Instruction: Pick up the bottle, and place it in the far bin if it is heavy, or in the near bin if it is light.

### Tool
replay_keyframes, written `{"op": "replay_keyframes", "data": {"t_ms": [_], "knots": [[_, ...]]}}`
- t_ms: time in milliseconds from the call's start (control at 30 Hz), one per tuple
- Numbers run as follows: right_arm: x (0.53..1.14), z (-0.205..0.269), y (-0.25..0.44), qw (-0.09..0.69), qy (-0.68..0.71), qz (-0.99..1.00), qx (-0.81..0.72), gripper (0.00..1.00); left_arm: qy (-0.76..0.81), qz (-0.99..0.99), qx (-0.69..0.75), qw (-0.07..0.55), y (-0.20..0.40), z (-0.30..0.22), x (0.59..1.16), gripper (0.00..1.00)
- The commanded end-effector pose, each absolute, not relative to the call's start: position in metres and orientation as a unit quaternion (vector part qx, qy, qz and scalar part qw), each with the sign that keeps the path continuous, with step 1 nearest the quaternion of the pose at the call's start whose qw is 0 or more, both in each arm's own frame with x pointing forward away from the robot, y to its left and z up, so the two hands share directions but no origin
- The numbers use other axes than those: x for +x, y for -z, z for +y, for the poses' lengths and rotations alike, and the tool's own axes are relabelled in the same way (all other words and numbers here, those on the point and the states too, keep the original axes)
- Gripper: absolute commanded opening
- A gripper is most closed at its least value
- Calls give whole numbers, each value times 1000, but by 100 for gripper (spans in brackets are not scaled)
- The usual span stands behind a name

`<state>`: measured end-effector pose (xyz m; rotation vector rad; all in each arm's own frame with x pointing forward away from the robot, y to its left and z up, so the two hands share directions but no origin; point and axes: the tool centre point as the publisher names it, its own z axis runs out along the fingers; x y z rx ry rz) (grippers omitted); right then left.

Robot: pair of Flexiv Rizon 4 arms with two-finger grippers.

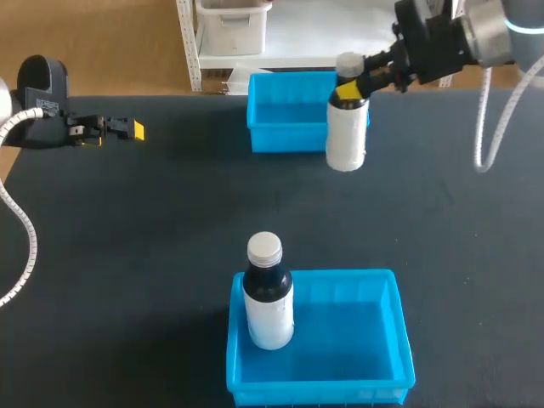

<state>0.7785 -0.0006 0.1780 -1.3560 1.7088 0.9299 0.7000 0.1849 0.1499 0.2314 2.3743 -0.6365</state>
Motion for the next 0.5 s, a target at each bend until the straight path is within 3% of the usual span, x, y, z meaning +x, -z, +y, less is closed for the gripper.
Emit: {"op": "replay_keyframes", "data": {"t_ms": [33,500], "knots": [[764,-21,-195,391,-342,681,-516,40,243,908,88,330,-150,185,700,100],[779,-53,-219,406,-314,701,-495,42,243,908,88,330,-150,185,700,100]]}}
